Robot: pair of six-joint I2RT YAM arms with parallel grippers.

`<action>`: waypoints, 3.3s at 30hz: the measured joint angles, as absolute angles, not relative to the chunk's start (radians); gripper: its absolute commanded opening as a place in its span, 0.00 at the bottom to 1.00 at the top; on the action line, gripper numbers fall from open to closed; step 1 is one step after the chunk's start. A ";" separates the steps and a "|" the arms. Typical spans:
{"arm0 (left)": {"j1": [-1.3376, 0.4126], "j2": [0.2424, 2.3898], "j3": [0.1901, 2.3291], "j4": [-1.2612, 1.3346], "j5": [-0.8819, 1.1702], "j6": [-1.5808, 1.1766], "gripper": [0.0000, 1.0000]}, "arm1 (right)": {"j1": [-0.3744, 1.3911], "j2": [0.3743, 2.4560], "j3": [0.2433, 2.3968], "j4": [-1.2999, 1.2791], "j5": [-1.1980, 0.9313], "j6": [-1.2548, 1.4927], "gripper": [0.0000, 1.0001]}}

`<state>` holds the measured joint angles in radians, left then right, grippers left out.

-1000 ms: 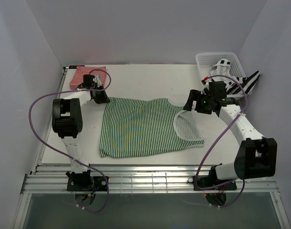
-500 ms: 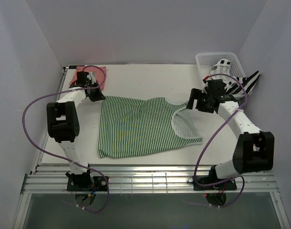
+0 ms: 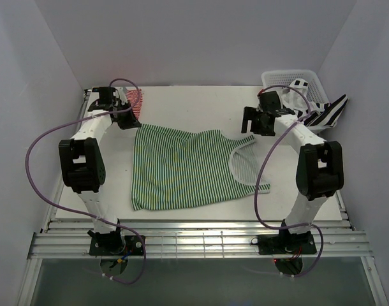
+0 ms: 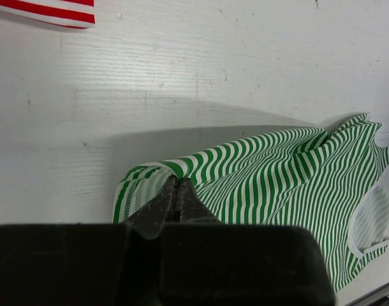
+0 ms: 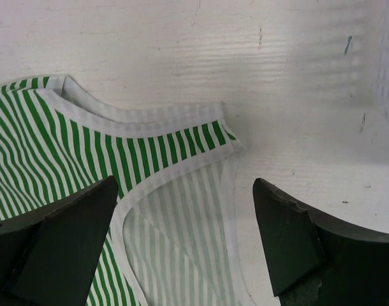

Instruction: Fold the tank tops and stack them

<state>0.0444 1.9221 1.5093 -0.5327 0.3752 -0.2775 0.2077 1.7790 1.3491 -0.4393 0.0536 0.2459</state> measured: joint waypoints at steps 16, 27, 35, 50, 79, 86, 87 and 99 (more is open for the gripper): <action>0.065 1.922 1.514 -0.607 0.389 -0.270 0.00 | 0.210 1.976 1.425 -0.436 0.108 0.245 0.84; 0.083 1.922 1.533 -0.627 0.456 -0.272 0.00 | 0.198 2.045 1.453 -0.386 0.099 0.213 0.08; 0.151 1.908 1.600 -0.645 0.569 -0.299 0.00 | 0.164 1.980 1.446 -0.365 0.078 0.171 0.08; 0.279 1.536 1.756 -0.616 0.836 -0.410 0.00 | 0.113 1.251 1.396 -0.350 -0.041 0.094 0.08; 0.287 1.670 1.358 -0.287 0.718 -0.513 0.64 | 0.115 1.405 1.174 -0.275 -0.137 0.081 0.25; 0.272 2.066 1.507 -0.289 0.653 -0.536 0.98 | 0.113 1.823 1.390 -0.327 -0.099 0.068 0.85; 0.266 2.059 1.508 -0.295 0.632 -0.529 0.98 | 0.116 1.813 1.393 -0.328 -0.100 0.066 0.89; 0.046 1.504 1.227 -0.271 0.432 -0.494 0.98 | 0.216 1.335 1.016 -0.279 -0.187 0.149 0.90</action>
